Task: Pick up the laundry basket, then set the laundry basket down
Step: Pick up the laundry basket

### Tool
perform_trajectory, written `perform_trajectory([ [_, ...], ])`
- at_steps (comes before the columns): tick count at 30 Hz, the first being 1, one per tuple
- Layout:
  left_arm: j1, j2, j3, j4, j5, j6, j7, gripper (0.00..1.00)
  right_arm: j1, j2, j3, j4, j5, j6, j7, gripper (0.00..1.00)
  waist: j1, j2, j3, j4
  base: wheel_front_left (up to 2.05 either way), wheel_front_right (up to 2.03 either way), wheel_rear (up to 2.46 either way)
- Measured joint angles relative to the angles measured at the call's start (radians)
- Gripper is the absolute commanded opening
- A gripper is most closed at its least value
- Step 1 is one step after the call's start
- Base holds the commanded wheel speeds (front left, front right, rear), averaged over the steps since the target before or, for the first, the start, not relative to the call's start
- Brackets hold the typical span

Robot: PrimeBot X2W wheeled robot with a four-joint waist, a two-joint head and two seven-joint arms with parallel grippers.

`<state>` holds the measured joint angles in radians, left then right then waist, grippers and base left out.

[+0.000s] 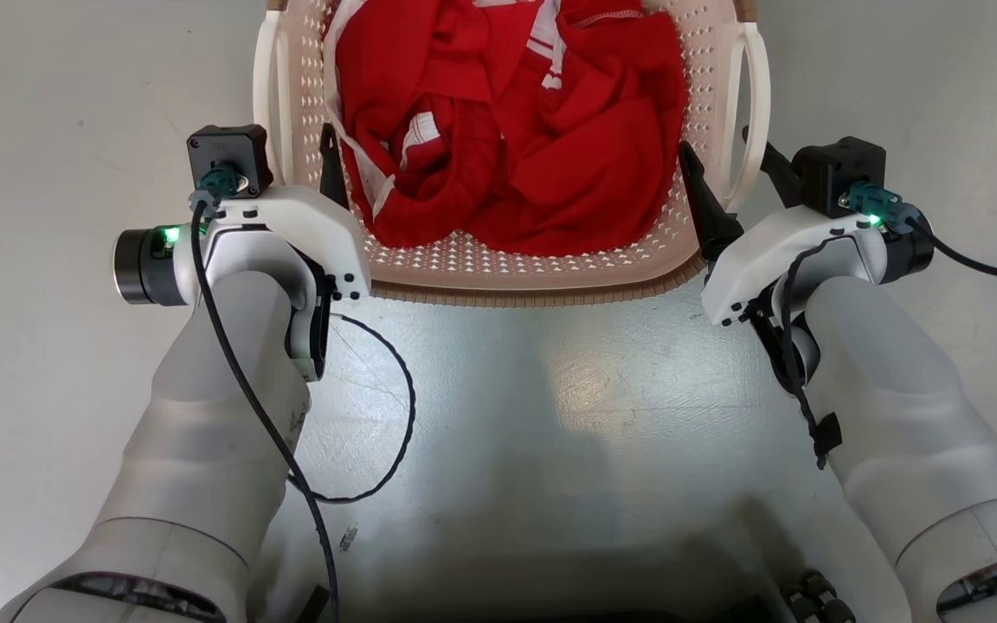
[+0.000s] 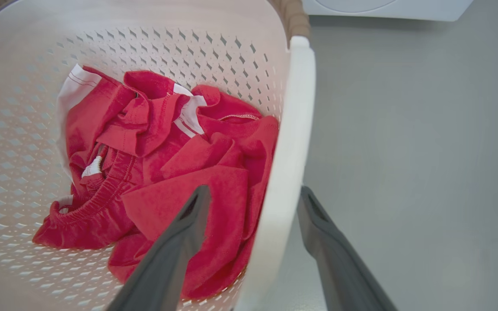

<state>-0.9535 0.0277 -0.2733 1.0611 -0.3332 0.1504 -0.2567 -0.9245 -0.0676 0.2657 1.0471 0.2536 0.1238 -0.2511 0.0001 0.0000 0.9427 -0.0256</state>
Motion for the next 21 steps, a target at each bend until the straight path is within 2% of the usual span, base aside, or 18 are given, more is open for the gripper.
perform_trajectory([
  [21, -0.021, 0.000, -0.039, 0.008, -0.036, 0.008, 0.000, 1.00, -0.023, -0.001, 0.047, 0.033, 0.056, 0.000, 0.000, 1.00, 0.0000, 0.0000, 0.025, 0.013, 0.00, 0.00, 0.00],
])
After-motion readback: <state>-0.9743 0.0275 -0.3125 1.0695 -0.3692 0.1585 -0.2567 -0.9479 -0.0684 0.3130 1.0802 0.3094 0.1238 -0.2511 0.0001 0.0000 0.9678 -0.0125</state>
